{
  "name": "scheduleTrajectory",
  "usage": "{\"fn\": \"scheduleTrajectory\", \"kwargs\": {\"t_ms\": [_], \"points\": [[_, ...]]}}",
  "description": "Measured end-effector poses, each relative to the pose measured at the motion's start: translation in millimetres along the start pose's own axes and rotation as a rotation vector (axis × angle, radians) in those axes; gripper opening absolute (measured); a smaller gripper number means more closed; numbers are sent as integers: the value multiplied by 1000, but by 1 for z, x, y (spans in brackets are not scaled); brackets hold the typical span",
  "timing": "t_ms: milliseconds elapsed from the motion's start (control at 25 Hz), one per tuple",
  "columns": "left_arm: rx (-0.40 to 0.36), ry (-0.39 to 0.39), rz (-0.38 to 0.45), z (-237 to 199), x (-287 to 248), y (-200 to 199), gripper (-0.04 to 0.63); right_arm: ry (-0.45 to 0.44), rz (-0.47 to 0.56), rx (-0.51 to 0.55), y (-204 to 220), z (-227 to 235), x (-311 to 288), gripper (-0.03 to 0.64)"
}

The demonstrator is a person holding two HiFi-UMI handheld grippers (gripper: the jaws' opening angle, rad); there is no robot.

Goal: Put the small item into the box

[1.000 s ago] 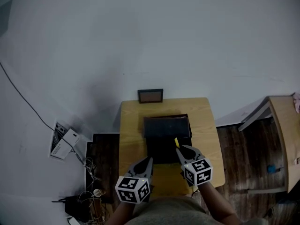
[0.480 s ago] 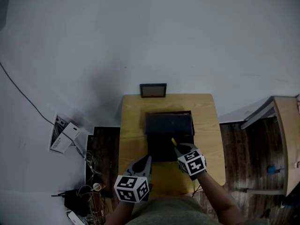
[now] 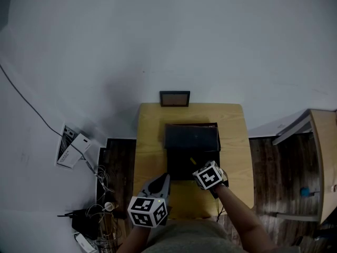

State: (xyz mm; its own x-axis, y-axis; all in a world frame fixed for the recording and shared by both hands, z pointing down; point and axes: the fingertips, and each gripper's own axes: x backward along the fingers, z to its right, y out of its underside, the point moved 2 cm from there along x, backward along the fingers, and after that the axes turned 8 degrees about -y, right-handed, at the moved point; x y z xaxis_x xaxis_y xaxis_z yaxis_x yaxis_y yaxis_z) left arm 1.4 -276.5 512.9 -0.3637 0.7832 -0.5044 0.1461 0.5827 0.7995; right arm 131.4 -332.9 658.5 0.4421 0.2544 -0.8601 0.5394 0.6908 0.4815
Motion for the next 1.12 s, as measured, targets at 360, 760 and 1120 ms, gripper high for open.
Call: {"fn": "scheduleTrajectory", "kwargs": {"t_ms": [360, 760, 1120], "points": [[9, -16, -3, -4, 3, 4, 3, 3, -114, 46, 7, -7, -13, 43], [9, -17, 10, -6, 10, 4, 5, 8, -77, 40, 5, -7, -11, 83], [-5, 15, 8, -8, 23, 7, 3, 83, 77, -14, -5, -9, 13, 83]]}}
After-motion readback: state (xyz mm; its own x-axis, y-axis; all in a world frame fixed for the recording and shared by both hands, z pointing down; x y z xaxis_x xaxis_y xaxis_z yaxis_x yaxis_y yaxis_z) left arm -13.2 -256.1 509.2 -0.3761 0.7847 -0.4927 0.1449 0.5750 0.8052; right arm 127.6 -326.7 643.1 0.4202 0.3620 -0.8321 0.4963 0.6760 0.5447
